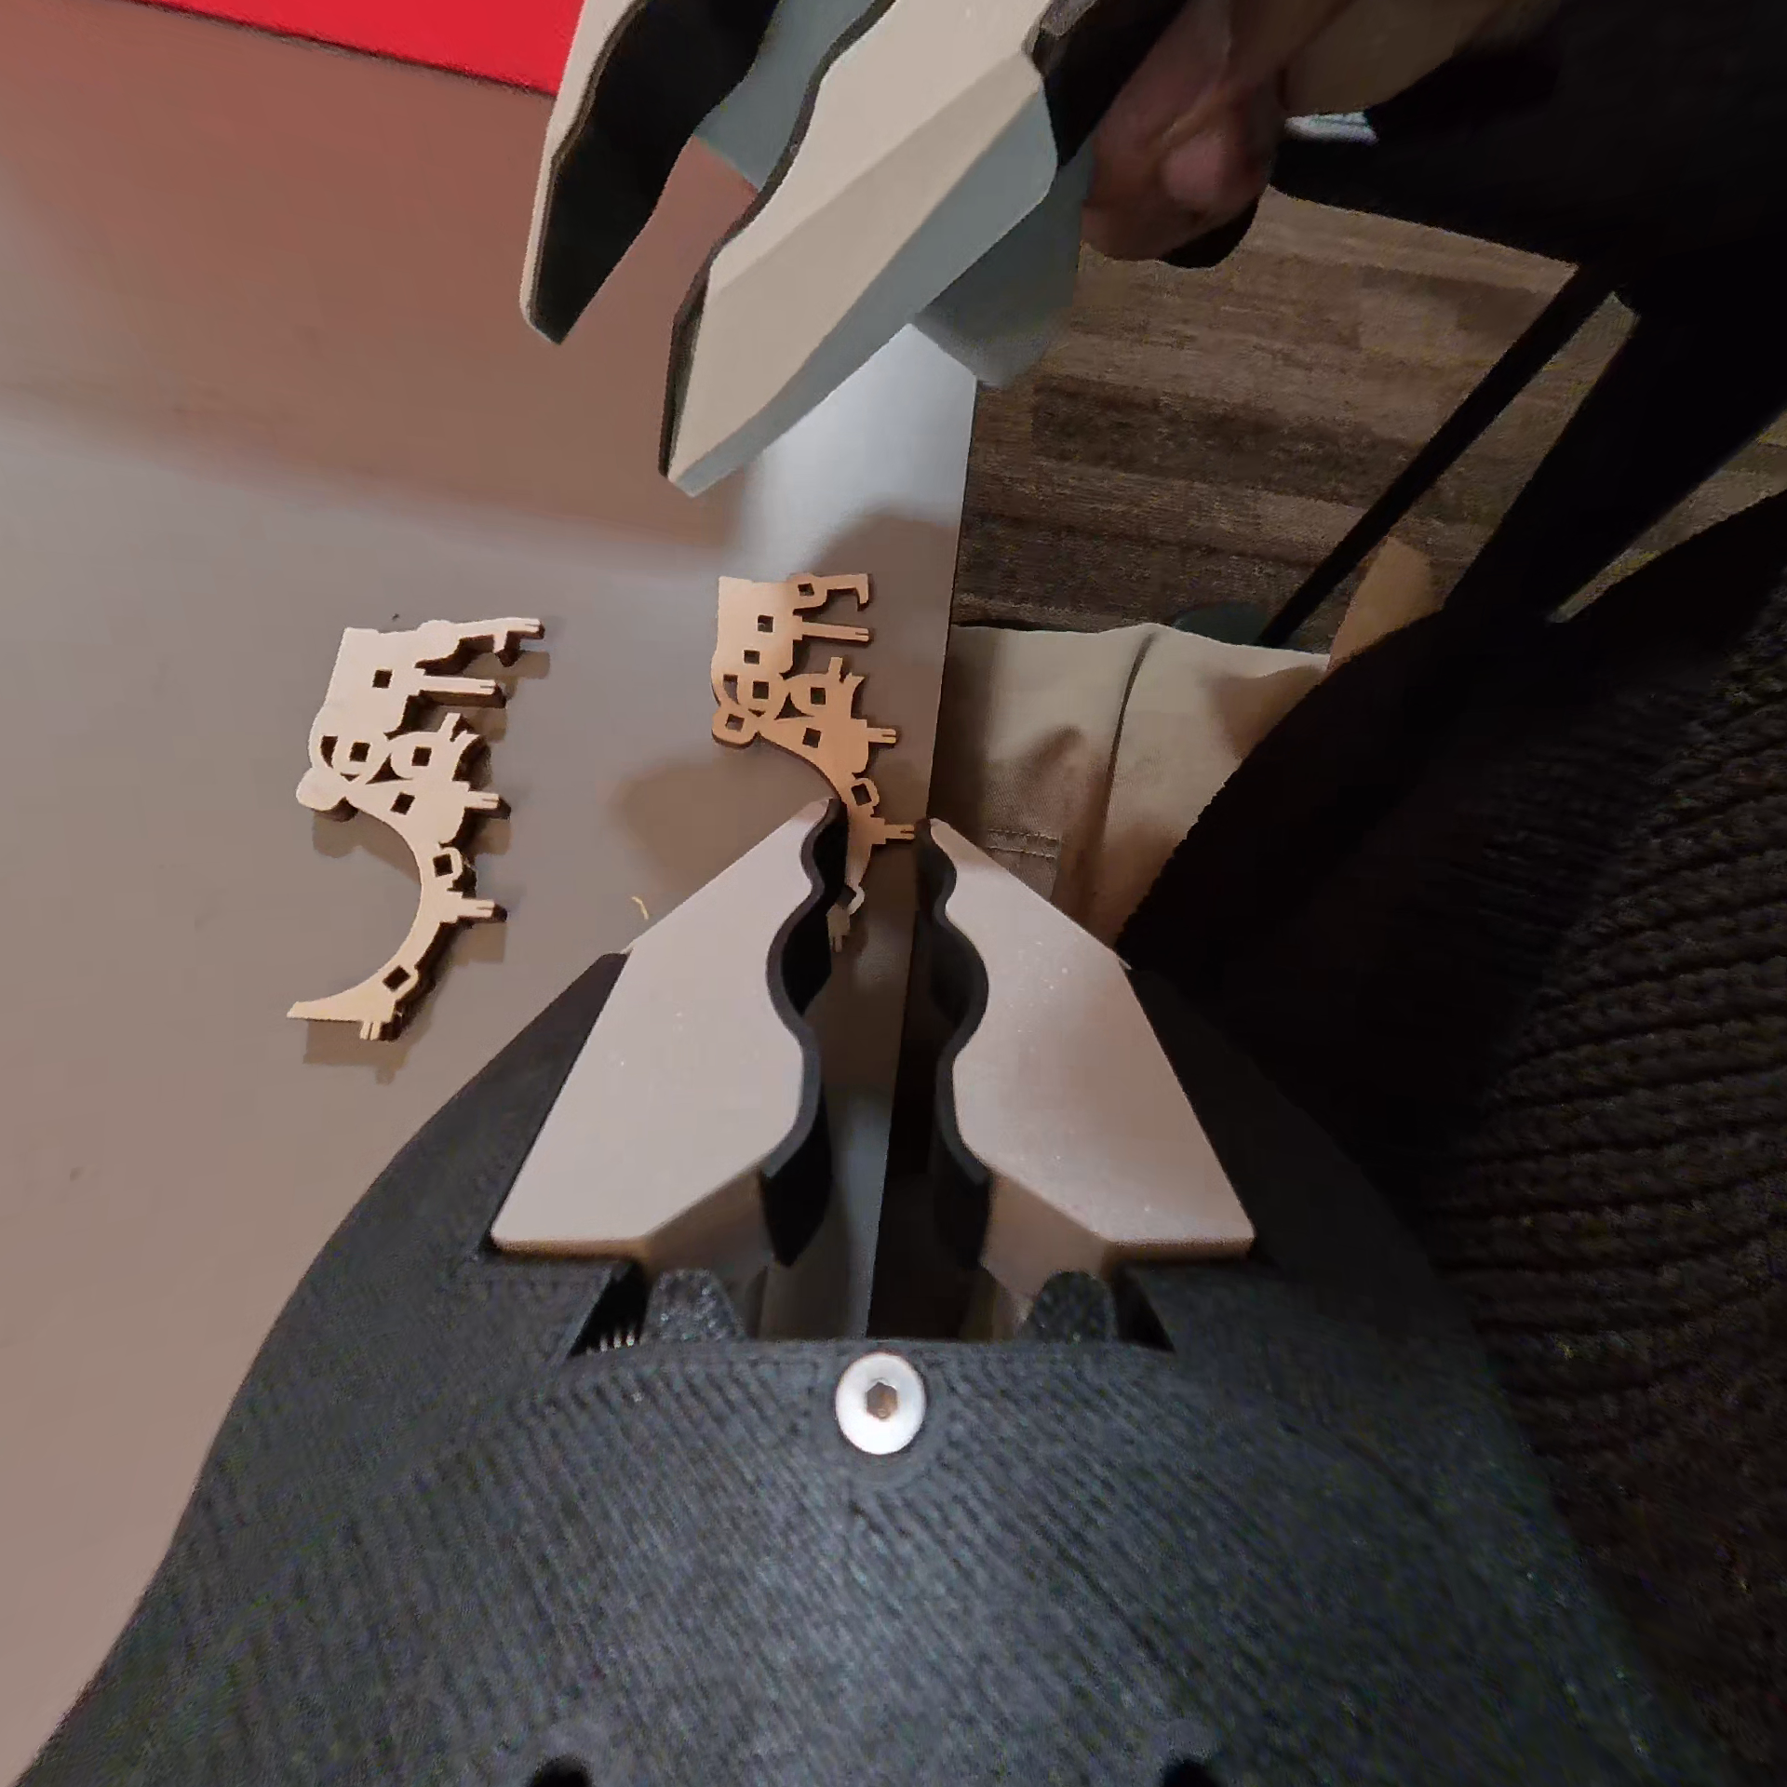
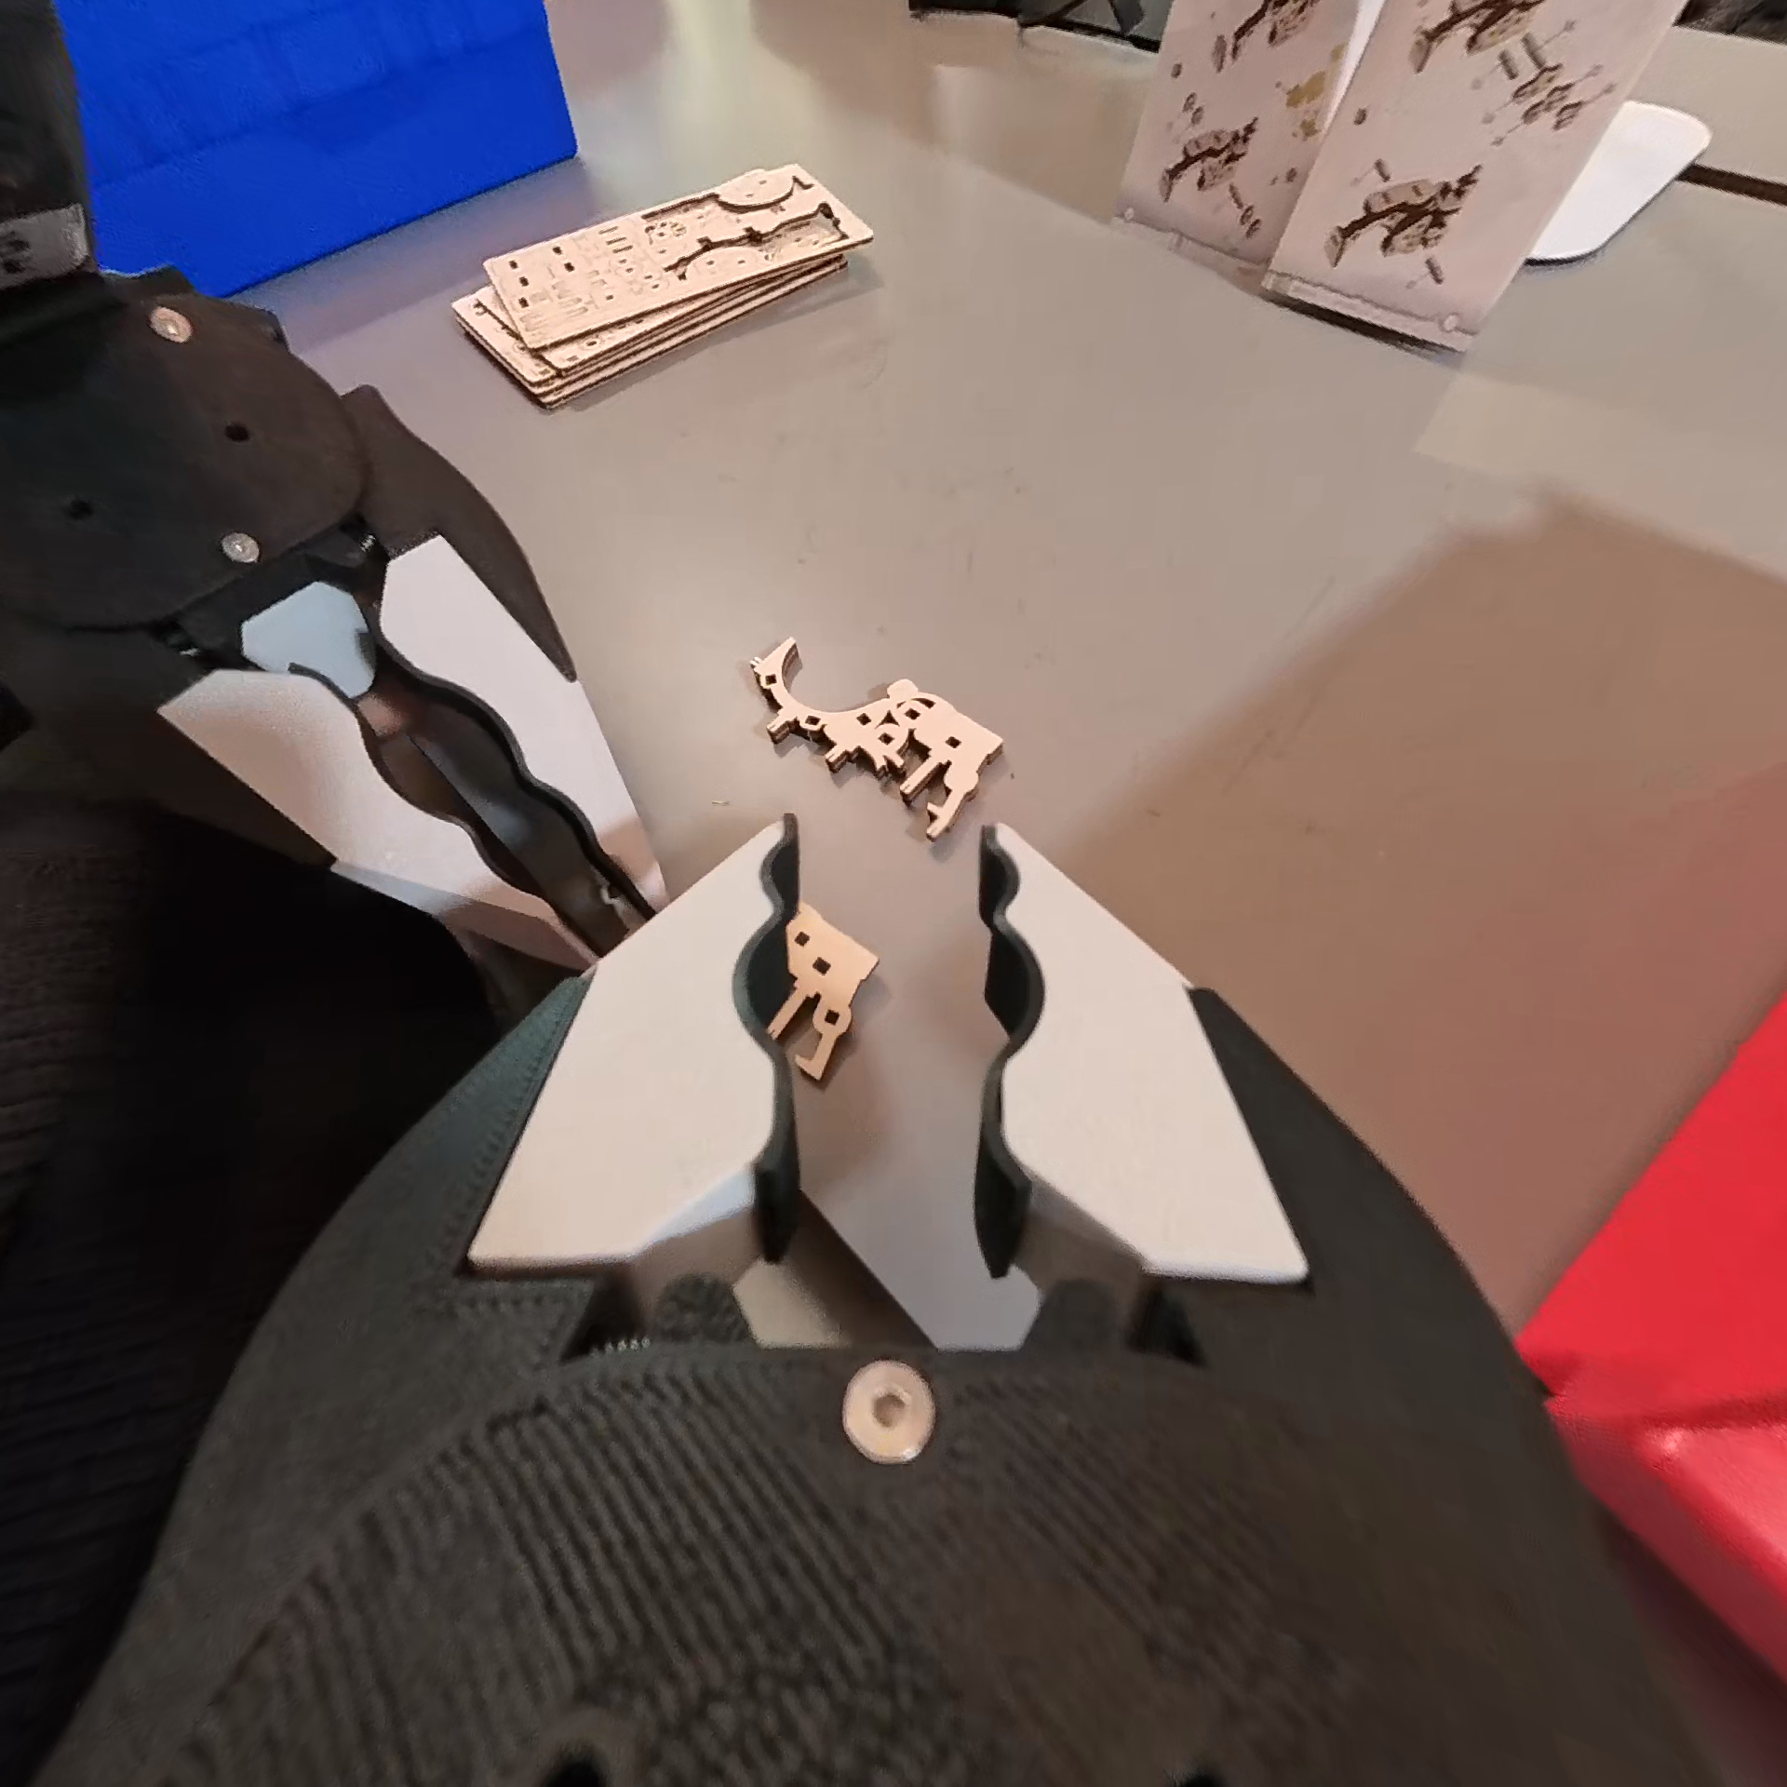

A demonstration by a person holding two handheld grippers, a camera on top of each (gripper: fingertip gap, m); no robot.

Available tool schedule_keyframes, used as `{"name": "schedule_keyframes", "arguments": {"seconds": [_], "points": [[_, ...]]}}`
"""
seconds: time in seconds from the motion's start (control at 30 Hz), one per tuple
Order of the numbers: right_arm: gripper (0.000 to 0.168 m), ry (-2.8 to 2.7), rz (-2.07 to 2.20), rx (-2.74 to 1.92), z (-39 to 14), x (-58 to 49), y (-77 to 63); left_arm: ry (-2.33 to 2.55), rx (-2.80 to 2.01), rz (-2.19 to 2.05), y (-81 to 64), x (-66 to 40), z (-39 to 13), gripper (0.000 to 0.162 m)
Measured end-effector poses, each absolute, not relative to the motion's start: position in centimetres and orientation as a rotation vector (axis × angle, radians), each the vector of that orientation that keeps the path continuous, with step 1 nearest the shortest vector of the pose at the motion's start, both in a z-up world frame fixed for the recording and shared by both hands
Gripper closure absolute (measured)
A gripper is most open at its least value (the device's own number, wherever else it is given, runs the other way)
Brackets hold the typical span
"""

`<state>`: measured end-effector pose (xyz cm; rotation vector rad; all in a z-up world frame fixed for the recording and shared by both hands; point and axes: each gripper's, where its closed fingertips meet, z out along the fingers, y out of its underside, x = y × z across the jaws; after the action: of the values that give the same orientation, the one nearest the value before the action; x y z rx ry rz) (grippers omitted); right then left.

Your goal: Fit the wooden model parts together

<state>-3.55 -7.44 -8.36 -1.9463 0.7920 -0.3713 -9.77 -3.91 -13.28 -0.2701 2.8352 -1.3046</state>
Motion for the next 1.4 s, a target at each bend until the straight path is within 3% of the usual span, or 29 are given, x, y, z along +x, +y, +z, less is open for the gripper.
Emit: {"name": "schedule_keyframes", "arguments": {"seconds": [0.03, 0.5, 0.93, 1.17, 1.4], "points": [[0.132, 0.801, -0.375, -1.942, -8.3, -3.6, -7.7, 2.84, -0.27, -1.319, -4.1, -9.8, -13.1, 0.149], [0.131, 0.726, -0.371, -1.942, -7.8, -4.8, -7.5, 2.771, -0.399, -1.527, -4.0, -8.0, -10.7, 0.15], [0.131, 0.384, -0.603, -2.255, -11.3, -6.6, -6.6, 2.822, -0.236, -1.564, -3.5, -9.2, -10.4, 0.15], [0.139, 0.327, -0.778, -2.269, -10.8, -5.9, -6.9, 2.787, -0.315, -1.558, -3.3, -8.2, -10.4, 0.15], [0.148, 0.638, -0.691, -2.049, -8.4, -3.9, -8.0, 2.632, -0.404, -1.691, -3.1, -6.6, -8.2, 0.15]]}}
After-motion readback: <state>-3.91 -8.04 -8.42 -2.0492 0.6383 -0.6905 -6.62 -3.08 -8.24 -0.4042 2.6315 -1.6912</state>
